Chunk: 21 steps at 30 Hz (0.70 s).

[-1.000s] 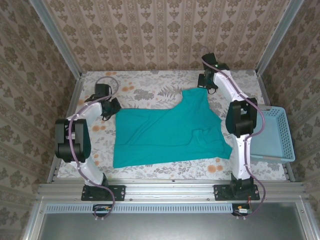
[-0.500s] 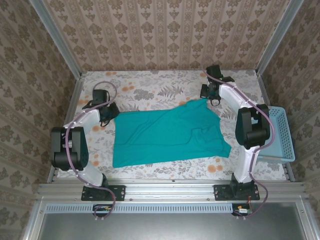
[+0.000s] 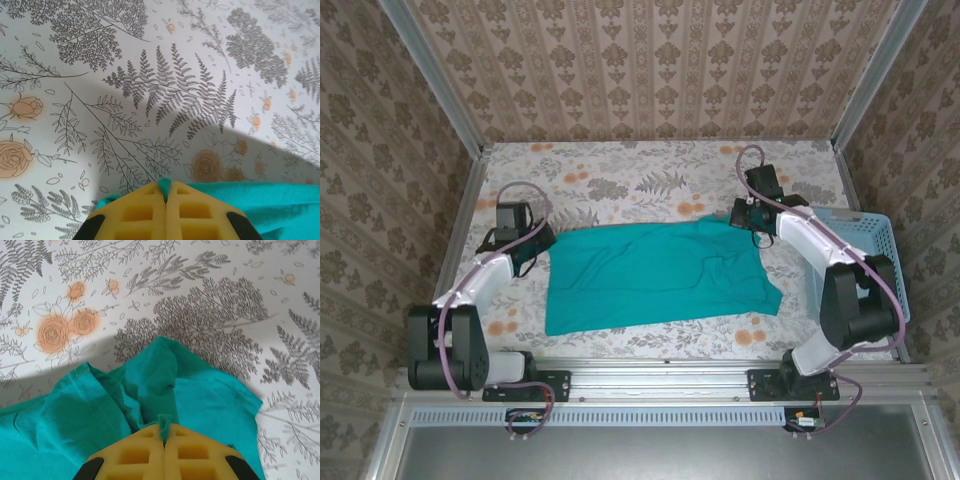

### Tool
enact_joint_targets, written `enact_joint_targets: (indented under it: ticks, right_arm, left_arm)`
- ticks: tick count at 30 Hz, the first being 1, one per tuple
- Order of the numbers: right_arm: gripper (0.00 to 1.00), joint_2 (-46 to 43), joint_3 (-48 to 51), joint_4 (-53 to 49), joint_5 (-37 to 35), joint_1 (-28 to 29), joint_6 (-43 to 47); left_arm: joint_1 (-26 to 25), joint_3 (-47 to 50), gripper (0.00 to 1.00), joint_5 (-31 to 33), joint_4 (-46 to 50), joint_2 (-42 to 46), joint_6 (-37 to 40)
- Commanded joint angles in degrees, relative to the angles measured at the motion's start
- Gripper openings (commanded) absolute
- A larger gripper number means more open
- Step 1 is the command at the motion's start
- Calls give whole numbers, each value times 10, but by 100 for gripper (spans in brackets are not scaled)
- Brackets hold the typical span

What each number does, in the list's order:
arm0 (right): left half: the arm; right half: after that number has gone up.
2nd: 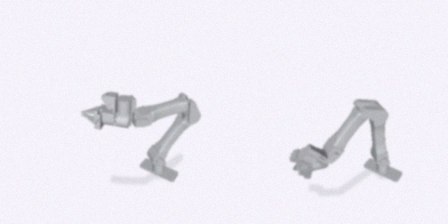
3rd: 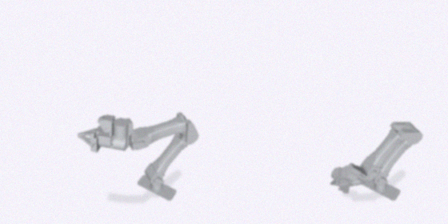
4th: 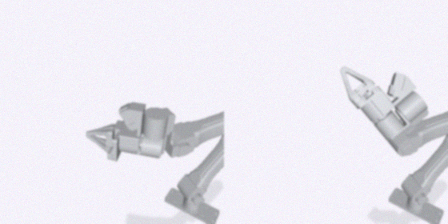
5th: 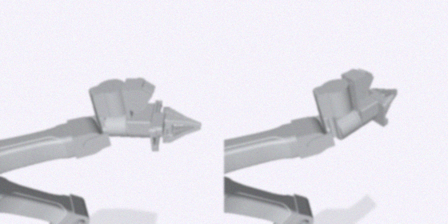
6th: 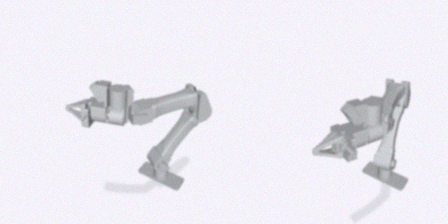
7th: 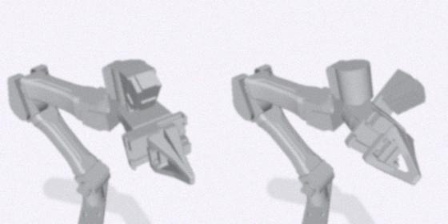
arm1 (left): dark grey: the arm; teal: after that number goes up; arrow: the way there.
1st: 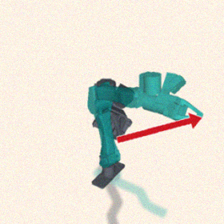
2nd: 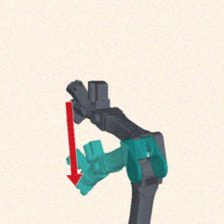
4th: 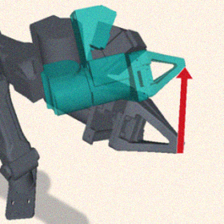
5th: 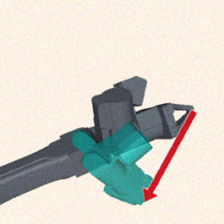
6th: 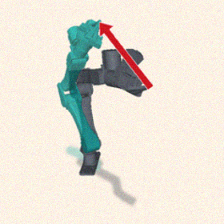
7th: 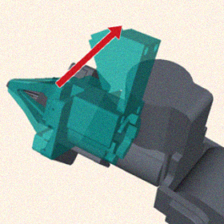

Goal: Fold the inside-out t-shirt

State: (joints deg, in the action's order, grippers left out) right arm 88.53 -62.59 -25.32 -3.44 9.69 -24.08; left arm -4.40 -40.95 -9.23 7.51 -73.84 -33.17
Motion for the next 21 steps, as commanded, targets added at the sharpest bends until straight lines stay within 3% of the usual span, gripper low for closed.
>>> enact_joint_targets:
  ticks: [1,15,21]
  right_arm:
    - [0,-51,35,18,9,4,-14]
    - [0,-154,131,15,12,9,-18]
    - [0,-188,160,7,-1,8,-30]
  left_arm:
    - [2,20,0,0,-17,37,5]
    - [-4,94,0,-16,17,138,-6]
    - [-20,133,0,10,64,216,-15]
